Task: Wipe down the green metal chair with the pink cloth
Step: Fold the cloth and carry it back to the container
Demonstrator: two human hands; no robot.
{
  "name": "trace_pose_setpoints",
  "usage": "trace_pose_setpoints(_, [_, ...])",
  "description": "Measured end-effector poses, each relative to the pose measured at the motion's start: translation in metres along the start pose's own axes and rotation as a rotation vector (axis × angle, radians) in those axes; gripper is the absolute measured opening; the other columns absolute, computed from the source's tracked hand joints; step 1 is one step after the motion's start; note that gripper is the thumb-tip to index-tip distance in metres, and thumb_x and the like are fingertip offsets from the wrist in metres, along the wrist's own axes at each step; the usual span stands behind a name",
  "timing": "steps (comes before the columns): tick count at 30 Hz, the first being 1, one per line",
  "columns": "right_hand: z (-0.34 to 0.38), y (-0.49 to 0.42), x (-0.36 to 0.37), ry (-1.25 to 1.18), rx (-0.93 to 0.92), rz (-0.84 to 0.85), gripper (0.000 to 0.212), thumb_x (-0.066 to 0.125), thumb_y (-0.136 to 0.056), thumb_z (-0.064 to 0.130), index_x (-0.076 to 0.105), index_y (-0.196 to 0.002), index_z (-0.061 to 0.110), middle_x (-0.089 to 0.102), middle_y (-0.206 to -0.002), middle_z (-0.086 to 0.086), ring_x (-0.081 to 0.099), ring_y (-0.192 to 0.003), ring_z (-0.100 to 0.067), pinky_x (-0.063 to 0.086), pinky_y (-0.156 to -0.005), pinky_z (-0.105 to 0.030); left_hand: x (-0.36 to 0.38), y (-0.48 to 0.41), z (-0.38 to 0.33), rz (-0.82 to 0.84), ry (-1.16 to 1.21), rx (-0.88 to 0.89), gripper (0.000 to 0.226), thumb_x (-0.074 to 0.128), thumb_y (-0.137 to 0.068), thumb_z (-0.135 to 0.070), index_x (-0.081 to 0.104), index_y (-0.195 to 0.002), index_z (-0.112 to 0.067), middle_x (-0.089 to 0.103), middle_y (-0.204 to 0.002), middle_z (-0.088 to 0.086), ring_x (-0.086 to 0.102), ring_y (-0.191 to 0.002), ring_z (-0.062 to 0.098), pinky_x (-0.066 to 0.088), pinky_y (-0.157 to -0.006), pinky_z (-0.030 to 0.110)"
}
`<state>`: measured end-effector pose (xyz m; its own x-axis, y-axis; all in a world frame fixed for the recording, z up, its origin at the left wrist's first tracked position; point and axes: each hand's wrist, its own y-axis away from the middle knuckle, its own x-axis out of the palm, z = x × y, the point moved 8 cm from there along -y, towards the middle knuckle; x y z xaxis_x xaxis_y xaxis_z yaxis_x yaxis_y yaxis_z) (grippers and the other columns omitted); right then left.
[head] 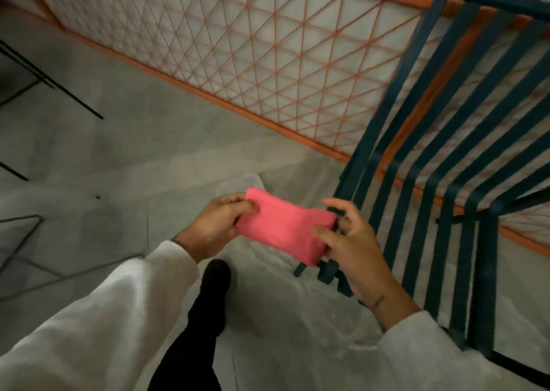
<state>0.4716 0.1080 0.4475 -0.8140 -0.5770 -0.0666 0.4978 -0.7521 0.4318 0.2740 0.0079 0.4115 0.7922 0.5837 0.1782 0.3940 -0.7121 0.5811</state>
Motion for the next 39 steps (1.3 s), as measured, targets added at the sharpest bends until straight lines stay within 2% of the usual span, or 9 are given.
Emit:
trace_pose_setpoints(5, [-0.018,-0.114,0.094,-0.004,0.114,-0.075,0.069,0.064,-0.079,-0.007,0.048,-0.126,0.040,0.063,-0.109,0.011,0.065,-0.099,-0.007,0.060,-0.076,-0.034,-0.104,-0.107,-0.013,-0.048,-0.012,-0.082,0.021,0.058,-0.087,0.002,0.067,-0.105,-0.002,0.067,-0.091,0.012,0.062,-0.078,0.020,0.053,-0.070,0.031])
trace_pose_setpoints(12, [-0.074,-0.270,0.166,0.241,0.225,-0.153,0.027,0.068,-0.087,0.008,0.049,-0.102,0.020,0.067,-0.090,0.000,0.065,-0.078,-0.014,0.055,-0.064,-0.028,-0.208,-0.233,0.007,-0.126,-0.176,-0.166,0.022,0.069,-0.082,0.005,0.065,-0.102,-0.002,0.070,-0.088,0.012,0.067,-0.077,0.021,0.061,-0.065,0.027])
trace_pose_setpoints(17, [-0.127,-0.345,0.202,0.498,0.129,-0.024,0.022,0.060,-0.087,-0.003,0.067,-0.086,0.018,0.066,-0.081,0.009,0.058,-0.071,0.000,0.044,-0.063,-0.005,-0.243,-0.297,0.054,-0.180,-0.387,-0.109,0.046,0.064,-0.082,0.011,0.046,-0.096,-0.029,0.061,-0.072,0.015,0.059,-0.059,0.026,0.054,-0.057,0.033])
trace_pose_setpoints(21, [-0.198,-0.415,0.229,0.611,0.149,0.101,0.037,0.061,-0.081,-0.006,0.072,-0.109,0.015,0.070,-0.113,-0.005,0.062,-0.095,-0.014,0.050,-0.084,-0.021,-0.264,-0.360,0.104,-0.207,-0.523,-0.065,0.039,0.058,-0.079,0.014,0.064,-0.084,-0.024,0.069,-0.084,0.002,0.066,-0.076,0.022,0.057,-0.067,0.027])
trace_pose_setpoints(23, [-0.234,-0.445,0.243,0.660,0.174,0.148,0.046,0.058,-0.081,-0.006,0.070,-0.118,0.018,0.067,-0.118,-0.008,0.061,-0.095,-0.016,0.046,-0.078,-0.019,-0.276,-0.391,0.136,-0.214,-0.526,-0.087,0.043,0.057,-0.076,0.016,0.074,-0.096,-0.018,0.071,-0.100,0.006,0.067,-0.088,0.023,0.057,-0.078,0.030])
trace_pose_setpoints(26, [-0.273,-0.478,0.259,0.758,0.160,0.172,0.053,0.050,-0.082,-0.008,0.065,-0.127,0.017,0.061,-0.128,-0.012,0.060,-0.110,-0.025,0.045,-0.089,-0.022,-0.287,-0.427,0.174,-0.210,-0.516,-0.134,0.044,0.059,-0.078,0.015,0.071,-0.113,-0.010,0.069,-0.108,0.007,0.066,-0.095,0.019,0.051,-0.076,0.012])
trace_pose_setpoints(29, [-0.304,-0.499,0.271,0.913,0.111,0.218,0.054,0.048,-0.083,-0.009,0.059,-0.132,0.010,0.054,-0.134,-0.019,0.052,-0.123,-0.032,0.036,-0.102,-0.025,-0.291,-0.451,0.209,-0.218,-0.463,-0.145,0.041,0.061,-0.081,0.012,0.070,-0.112,-0.013,0.070,-0.112,0.011,0.067,-0.105,0.026,0.051,-0.088,0.024])
trace_pose_setpoints(36, [-0.333,-0.531,0.287,0.993,0.014,0.206,0.044,0.050,-0.089,-0.007,0.062,-0.128,0.010,0.051,-0.133,-0.016,0.053,-0.122,-0.029,0.031,-0.102,-0.018,-0.300,-0.481,0.248,-0.207,-0.477,-0.189,0.042,0.061,-0.088,-0.003,0.066,-0.125,-0.020,0.066,-0.123,-0.002,0.063,-0.106,0.011,0.044,-0.069,0.003])
trace_pose_setpoints(39, [-0.327,-0.533,0.283,0.979,-0.031,0.117,0.032,0.052,-0.089,-0.003,0.070,-0.113,0.006,0.057,-0.125,-0.017,0.057,-0.114,-0.030,0.035,-0.098,-0.019,-0.308,-0.479,0.241,-0.243,-0.559,-0.176,0.032,0.064,-0.087,-0.009,0.071,-0.115,-0.022,0.071,-0.108,-0.007,0.066,-0.083,-0.004,0.043,-0.061,0.000])
